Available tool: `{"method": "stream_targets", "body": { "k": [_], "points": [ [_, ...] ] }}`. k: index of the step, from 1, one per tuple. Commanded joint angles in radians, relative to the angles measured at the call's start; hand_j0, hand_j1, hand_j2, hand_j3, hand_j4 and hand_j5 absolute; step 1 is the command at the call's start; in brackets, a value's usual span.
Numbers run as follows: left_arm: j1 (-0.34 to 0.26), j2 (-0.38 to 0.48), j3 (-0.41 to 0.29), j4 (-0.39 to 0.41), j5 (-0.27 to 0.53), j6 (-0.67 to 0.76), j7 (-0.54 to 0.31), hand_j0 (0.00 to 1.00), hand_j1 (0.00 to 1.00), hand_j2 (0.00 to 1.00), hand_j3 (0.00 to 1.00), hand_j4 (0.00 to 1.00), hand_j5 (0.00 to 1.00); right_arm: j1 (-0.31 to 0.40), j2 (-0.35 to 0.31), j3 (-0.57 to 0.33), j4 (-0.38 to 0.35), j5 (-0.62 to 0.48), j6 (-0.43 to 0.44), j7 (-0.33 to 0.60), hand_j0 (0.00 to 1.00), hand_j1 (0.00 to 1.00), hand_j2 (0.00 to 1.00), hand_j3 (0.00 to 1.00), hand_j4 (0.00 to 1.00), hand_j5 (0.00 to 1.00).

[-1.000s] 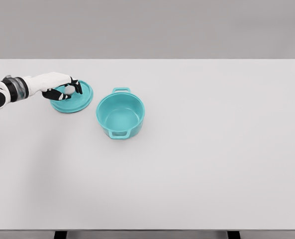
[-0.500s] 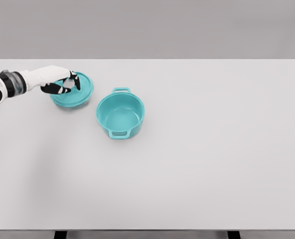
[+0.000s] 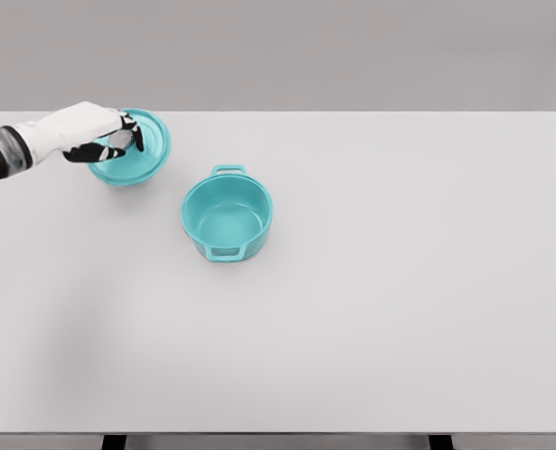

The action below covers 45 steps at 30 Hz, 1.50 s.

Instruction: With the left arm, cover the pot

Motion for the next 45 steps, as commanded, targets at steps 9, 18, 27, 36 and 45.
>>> {"method": "stream_targets", "body": {
  "k": [9,18,27,36,45],
  "points": [
    [0.003,0.06,-0.093,-0.128,0.092,0.003,0.048,0.46,0.46,0.46,0.46,0.46,0.46,0.0,0.0,0.0,0.0,0.0,0.0,0.0,1.0,1.0,1.0,1.0,1.0,1.0],
    [0.031,0.107,-0.155,-0.22,0.129,0.003,0.108,0.46,0.46,0.46,0.46,0.46,0.46,0.0,0.0,0.0,0.0,0.0,0.0,0.0,1.0,1.0,1.0,1.0,1.0,1.0],
    [0.061,0.123,-0.158,-0.309,0.143,0.003,0.111,0.46,0.46,0.46,0.46,0.46,0.46,0.0,0.0,0.0,0.0,0.0,0.0,0.0,1.0,1.0,1.0,1.0,1.0,1.0],
    [0.084,0.12,-0.178,-0.349,0.157,0.003,0.111,0.46,0.46,0.46,0.46,0.46,0.46,0.0,0.0,0.0,0.001,0.0,0.0,0.0,1.0,1.0,1.0,1.0,1.0,1.0],
    [0.121,0.112,-0.179,-0.411,0.158,0.003,0.111,0.46,0.46,0.46,0.46,0.46,0.46,0.0,0.0,0.0,0.001,0.0,0.0,0.0,1.0,1.0,1.0,1.0,1.0,1.0]
  ]
}}
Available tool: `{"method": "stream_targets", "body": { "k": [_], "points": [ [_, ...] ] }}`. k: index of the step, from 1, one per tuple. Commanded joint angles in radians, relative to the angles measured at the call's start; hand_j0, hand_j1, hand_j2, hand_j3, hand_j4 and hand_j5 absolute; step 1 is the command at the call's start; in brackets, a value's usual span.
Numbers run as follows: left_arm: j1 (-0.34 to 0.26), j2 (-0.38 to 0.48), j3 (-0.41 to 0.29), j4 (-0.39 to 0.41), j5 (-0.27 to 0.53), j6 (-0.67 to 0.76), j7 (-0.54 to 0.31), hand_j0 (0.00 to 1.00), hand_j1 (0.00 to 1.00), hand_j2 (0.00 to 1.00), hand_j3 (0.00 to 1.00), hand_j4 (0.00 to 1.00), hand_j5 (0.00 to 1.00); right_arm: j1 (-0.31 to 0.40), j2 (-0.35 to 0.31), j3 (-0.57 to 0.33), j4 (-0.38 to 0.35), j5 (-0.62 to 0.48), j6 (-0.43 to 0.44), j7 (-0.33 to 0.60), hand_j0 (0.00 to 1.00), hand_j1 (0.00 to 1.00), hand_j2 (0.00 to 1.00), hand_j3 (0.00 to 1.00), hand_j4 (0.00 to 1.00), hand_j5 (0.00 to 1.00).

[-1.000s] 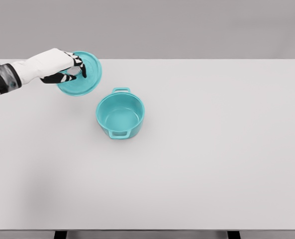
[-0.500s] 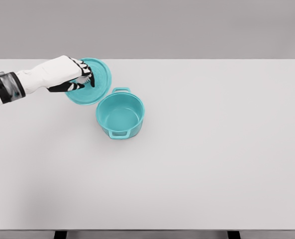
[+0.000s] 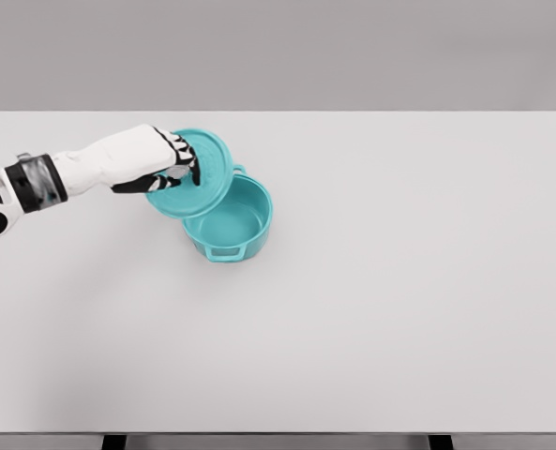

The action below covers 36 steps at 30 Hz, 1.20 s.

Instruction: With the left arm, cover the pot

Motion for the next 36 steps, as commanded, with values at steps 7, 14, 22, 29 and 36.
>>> {"method": "stream_targets", "body": {
  "k": [7,14,22,29,36],
  "points": [
    [0.015,-0.001,-0.018,-0.049,0.005,0.002,0.001,0.46,0.46,0.46,0.46,0.46,0.46,0.0,0.0,0.0,0.0,0.0,0.0,0.0,1.0,1.0,1.0,1.0,1.0,1.0],
    [0.017,-0.008,-0.036,-0.049,0.003,0.002,0.001,0.47,0.47,0.47,0.47,0.47,0.47,0.0,0.0,0.0,0.0,0.0,0.0,0.0,1.0,1.0,1.0,1.0,1.0,1.0],
    [0.017,-0.021,-0.038,-0.049,0.0,0.002,0.001,0.47,0.47,0.47,0.47,0.47,0.47,0.0,0.0,0.0,0.0,0.0,0.0,0.0,1.0,1.0,1.0,1.0,1.0,1.0],
    [0.017,-0.047,-0.039,-0.049,-0.008,0.002,0.001,0.47,0.47,0.47,0.47,0.47,0.47,0.0,0.0,0.0,0.0,0.0,0.0,0.0,1.0,1.0,1.0,1.0,1.0,1.0],
    [0.015,-0.063,-0.072,-0.044,-0.009,0.002,-0.001,0.47,0.47,0.47,0.47,0.47,0.47,0.0,0.0,0.0,0.001,0.0,0.0,0.0,1.0,1.0,1.0,1.0,1.0,1.0]
  ]
}}
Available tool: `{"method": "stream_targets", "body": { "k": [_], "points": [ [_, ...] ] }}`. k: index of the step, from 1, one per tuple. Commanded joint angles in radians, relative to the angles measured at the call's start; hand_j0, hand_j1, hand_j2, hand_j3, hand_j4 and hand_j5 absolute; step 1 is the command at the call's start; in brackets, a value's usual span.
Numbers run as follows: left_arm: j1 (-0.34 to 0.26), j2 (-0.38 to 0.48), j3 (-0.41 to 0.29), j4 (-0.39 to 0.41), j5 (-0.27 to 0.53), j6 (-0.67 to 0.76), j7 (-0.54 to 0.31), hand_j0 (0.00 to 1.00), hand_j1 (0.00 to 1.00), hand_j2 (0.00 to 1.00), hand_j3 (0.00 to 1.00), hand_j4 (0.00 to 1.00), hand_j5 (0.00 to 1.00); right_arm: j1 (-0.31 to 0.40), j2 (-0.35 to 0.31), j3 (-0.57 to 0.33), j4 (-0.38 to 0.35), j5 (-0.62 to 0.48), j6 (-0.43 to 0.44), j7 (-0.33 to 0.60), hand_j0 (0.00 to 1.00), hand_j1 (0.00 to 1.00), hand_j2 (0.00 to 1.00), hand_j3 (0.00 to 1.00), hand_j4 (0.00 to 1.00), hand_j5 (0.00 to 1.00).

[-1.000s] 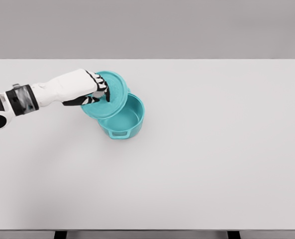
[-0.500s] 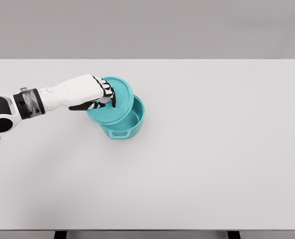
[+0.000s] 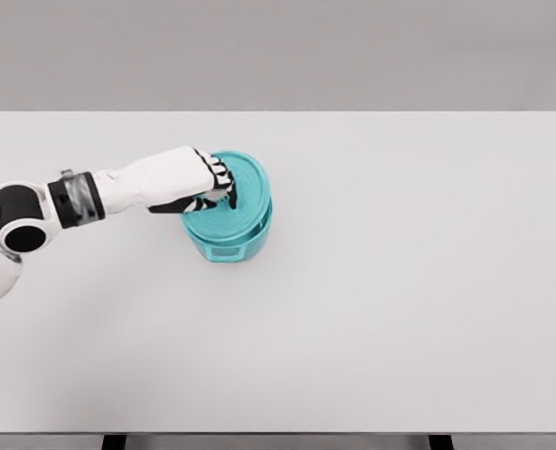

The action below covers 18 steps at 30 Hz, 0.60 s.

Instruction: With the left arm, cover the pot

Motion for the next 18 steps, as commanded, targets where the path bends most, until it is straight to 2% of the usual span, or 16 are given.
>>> {"method": "stream_targets", "body": {
  "k": [1,7,18],
  "points": [
    [0.0,-0.002,-0.011,0.0,0.007,0.002,0.0,0.47,0.47,0.47,0.47,0.47,0.47,0.0,0.0,0.0,0.0,0.0,0.0,0.0,1.0,1.0,1.0,1.0,1.0,1.0],
    [0.002,-0.002,-0.013,-0.005,0.007,0.002,0.0,0.47,0.47,0.47,0.47,0.47,0.47,0.0,0.0,0.0,0.0,0.0,0.0,0.0,1.0,1.0,1.0,1.0,1.0,1.0],
    [-0.002,-0.002,-0.013,0.006,-0.001,0.002,0.0,0.54,0.54,0.54,0.54,0.54,0.54,0.0,0.0,0.0,0.0,0.0,0.0,0.0,1.0,1.0,1.0,1.0,1.0,1.0]
  ]
}}
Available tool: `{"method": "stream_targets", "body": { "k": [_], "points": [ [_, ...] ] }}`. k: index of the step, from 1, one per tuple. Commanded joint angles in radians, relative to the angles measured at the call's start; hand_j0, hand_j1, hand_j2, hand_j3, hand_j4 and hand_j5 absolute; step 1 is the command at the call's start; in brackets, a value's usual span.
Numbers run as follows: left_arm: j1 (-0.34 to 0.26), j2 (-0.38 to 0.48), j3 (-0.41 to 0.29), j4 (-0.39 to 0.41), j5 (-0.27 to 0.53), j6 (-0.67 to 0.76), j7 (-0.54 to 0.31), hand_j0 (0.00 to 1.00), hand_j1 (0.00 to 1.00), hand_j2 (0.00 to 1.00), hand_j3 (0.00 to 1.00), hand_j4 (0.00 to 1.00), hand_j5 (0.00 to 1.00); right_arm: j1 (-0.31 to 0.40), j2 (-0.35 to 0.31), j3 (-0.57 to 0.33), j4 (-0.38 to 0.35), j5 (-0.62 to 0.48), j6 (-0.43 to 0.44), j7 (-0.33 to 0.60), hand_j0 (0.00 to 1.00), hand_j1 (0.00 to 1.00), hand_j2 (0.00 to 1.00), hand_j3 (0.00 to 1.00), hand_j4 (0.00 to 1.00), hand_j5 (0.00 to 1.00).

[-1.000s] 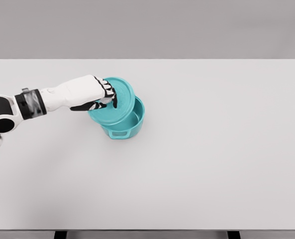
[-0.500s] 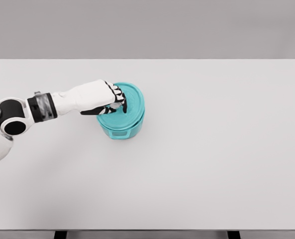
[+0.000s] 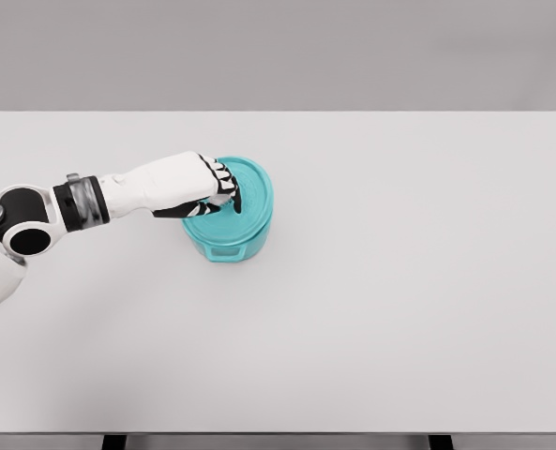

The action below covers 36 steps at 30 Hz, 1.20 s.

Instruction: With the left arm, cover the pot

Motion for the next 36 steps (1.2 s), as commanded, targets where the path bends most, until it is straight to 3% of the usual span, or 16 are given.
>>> {"method": "stream_targets", "body": {
  "k": [1,10,36],
  "points": [
    [-0.002,0.001,0.0,0.002,0.001,0.001,-0.001,0.55,0.55,0.55,0.55,0.55,0.55,0.0,0.0,0.0,0.0,0.0,0.0,0.0,1.0,1.0,1.0,1.0,1.0,1.0],
    [-0.002,0.001,0.0,0.003,0.001,0.001,-0.001,0.62,0.62,0.62,0.62,0.62,0.62,0.0,0.0,0.0,0.0,0.0,0.0,0.0,1.0,1.0,1.0,1.0,1.0,1.0],
    [0.008,0.002,0.0,0.002,0.001,0.001,-0.001,0.67,0.67,0.67,0.67,0.67,0.67,0.0,0.0,0.0,0.0,0.0,0.0,0.0,1.0,1.0,1.0,1.0,1.0,1.0]
  ]
}}
